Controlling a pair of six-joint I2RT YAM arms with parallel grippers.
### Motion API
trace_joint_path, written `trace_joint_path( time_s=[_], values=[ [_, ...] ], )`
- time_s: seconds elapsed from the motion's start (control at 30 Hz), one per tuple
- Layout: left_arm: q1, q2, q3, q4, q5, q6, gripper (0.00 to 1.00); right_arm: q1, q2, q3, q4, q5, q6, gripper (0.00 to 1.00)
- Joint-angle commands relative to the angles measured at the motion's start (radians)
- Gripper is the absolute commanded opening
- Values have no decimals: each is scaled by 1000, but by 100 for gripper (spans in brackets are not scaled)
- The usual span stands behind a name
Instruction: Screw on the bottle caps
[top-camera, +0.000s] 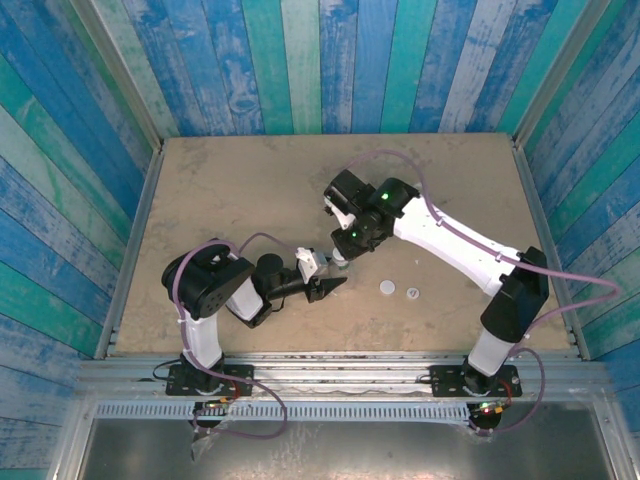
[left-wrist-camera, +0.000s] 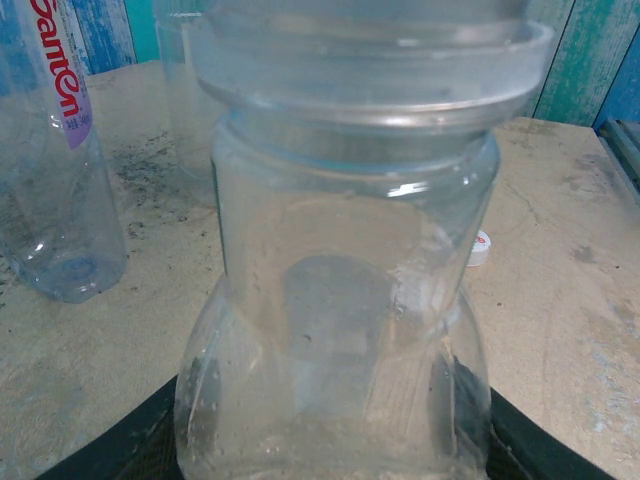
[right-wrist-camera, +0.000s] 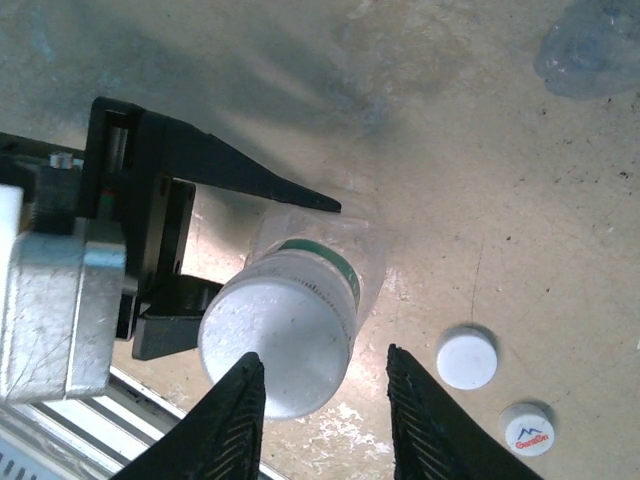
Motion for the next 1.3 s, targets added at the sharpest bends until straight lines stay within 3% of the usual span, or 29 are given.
trace_joint_path(
  time_s=[0.0, 0.57, 1.0, 1.27],
  values=[
    [0, 42, -1, -28, 3, -7, 56, -5, 18, -20, 1, 11, -5, 34],
    [-1, 38, 0, -31, 2, -6, 56, -32, -17, -161, 75, -85, -4, 28],
    [1, 41, 1, -33, -7, -18, 55, -70, -146, -313, 174, -282, 33, 8],
    [1, 40, 9, -46, 2, -16, 55, -72, -219, -356, 192, -291, 37, 13]
  ],
)
